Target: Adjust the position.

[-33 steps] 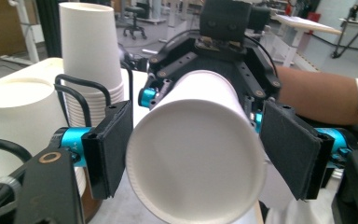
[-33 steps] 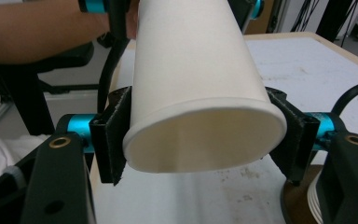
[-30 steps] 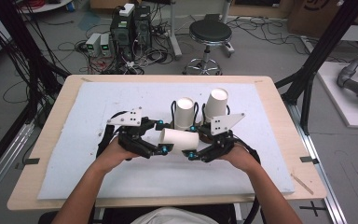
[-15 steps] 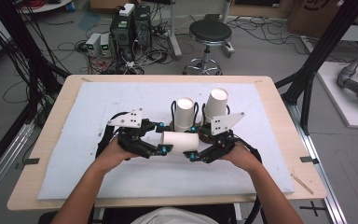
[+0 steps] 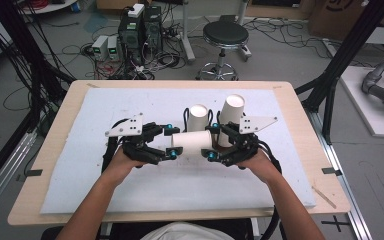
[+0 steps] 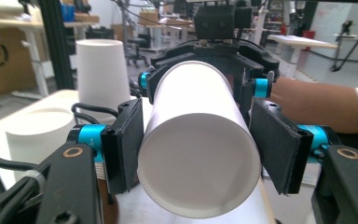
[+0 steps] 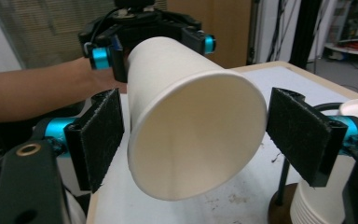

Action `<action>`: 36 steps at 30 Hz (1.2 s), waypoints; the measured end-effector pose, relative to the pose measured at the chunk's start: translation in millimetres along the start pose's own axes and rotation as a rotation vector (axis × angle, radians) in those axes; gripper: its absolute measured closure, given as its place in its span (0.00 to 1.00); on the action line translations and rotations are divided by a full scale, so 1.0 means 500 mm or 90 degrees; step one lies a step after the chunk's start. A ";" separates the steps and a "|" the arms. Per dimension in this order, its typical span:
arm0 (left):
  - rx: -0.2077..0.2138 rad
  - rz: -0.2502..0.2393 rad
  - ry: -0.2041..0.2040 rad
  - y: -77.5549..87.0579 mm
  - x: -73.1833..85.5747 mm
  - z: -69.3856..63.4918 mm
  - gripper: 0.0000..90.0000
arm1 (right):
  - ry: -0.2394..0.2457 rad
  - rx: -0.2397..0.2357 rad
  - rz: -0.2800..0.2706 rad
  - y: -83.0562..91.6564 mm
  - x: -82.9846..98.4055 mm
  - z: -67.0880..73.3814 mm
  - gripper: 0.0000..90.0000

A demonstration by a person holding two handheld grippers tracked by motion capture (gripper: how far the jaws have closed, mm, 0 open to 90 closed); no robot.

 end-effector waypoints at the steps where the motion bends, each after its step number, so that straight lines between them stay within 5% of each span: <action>1: -0.005 -0.001 -0.004 -0.001 0.002 0.001 0.41 | 0.005 0.014 0.000 -0.002 0.001 -0.002 0.22; 9: -0.011 -0.010 -0.008 -0.004 0.013 0.006 0.41 | 0.004 0.021 0.009 -0.014 0.006 -0.006 0.22; 17: -0.001 -0.029 0.015 0.001 0.020 0.013 0.41 | 0.005 -0.002 -0.005 -0.018 0.008 -0.016 0.25; 36: 0.034 -0.010 0.031 -0.003 0.032 0.010 0.42 | 0.018 -0.042 -0.017 -0.001 0.005 -0.009 0.34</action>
Point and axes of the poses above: each handheld gripper's, and its own axes: y roughly backward along the jaws, x roughly out of its underside, z roughly to its left, the point moved 4 cm from there along -y, roughly forward along the jaws, and after that the axes turned 5 degrees about -x, right-handed, at the moved point
